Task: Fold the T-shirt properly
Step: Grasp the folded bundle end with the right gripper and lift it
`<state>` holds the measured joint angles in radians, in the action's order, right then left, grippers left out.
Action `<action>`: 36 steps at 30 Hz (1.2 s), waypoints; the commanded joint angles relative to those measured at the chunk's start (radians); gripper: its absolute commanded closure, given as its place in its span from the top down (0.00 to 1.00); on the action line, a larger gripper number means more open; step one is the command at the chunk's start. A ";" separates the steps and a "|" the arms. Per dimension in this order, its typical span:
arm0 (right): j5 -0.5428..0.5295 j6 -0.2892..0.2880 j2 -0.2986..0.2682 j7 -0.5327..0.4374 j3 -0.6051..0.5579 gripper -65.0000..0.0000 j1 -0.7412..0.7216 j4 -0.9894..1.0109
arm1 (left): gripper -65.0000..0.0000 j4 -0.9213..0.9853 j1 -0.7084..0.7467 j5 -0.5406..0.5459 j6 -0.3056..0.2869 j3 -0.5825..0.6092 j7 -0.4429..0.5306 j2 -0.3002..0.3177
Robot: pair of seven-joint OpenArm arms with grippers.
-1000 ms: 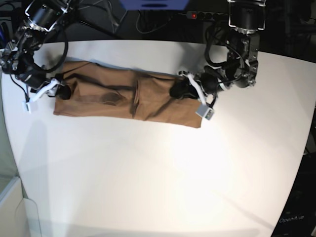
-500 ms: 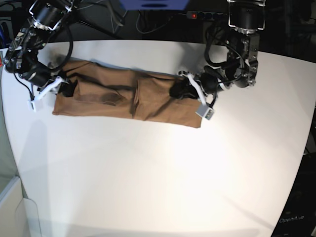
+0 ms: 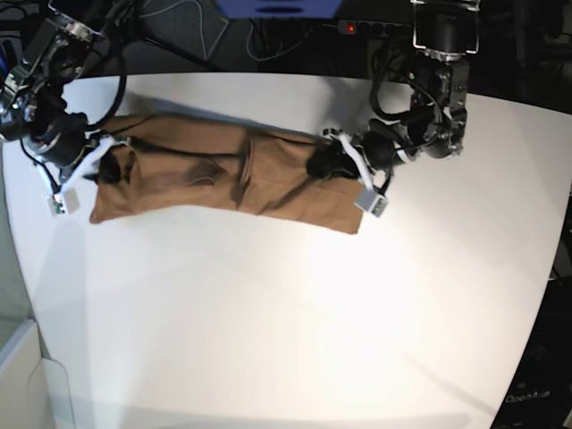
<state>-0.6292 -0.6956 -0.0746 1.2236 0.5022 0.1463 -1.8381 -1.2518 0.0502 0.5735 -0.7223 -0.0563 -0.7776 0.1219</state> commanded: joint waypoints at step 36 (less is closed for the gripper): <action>-0.010 -0.003 0.232 -0.012 -0.537 0.08 -0.172 -0.042 | 0.05 -0.012 0.018 -0.053 0.024 0.006 -0.087 0.008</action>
<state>-0.6113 -0.6949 0.1509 1.2343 -0.0288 -0.0051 -1.8652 -1.2640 0.0593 0.5812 -0.7177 -0.0505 -0.8036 0.1219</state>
